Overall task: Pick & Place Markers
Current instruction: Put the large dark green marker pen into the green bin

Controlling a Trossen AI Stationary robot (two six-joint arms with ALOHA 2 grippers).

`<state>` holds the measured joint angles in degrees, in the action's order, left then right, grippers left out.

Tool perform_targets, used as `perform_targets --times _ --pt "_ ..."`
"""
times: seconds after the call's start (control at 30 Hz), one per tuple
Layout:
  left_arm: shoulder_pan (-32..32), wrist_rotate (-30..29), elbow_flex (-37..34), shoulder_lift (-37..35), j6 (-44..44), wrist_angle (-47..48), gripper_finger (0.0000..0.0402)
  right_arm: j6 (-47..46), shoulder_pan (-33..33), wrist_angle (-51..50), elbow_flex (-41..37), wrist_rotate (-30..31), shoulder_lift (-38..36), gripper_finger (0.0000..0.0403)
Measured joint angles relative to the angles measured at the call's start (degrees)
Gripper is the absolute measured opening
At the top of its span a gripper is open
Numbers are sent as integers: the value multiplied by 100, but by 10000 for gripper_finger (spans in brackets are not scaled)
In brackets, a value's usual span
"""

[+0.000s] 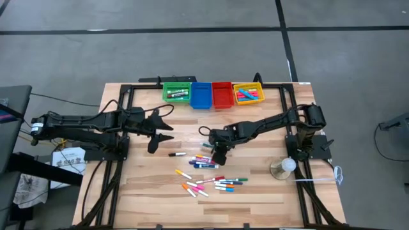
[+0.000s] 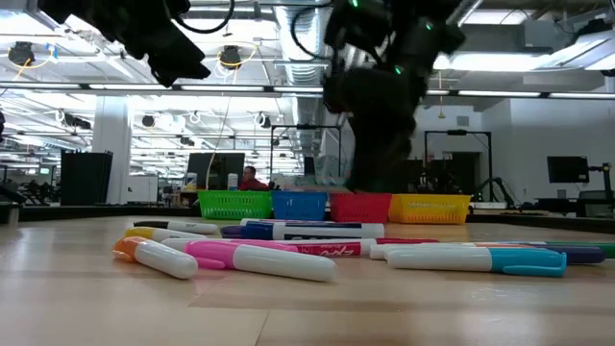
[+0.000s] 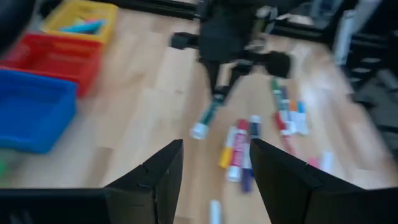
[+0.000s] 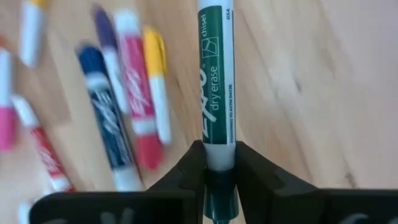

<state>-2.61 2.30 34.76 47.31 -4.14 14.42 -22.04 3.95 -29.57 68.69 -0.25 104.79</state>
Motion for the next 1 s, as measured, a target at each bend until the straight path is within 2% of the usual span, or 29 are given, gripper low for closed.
perform_targets --times 0.13,0.37,0.6,1.0 --pt "-2 -360 0 0 301 -248 186 13 7 4 439 33 -4 54" --pt "0 -194 9 170 321 -1085 186 247 4 5 1183 261 -12 58" --pt "0 -14 9 514 -240 -1864 186 531 4 1 1859 608 -20 58" --pt "0 -11 9 533 -431 -2116 186 909 2 35 2565 810 -24 58"
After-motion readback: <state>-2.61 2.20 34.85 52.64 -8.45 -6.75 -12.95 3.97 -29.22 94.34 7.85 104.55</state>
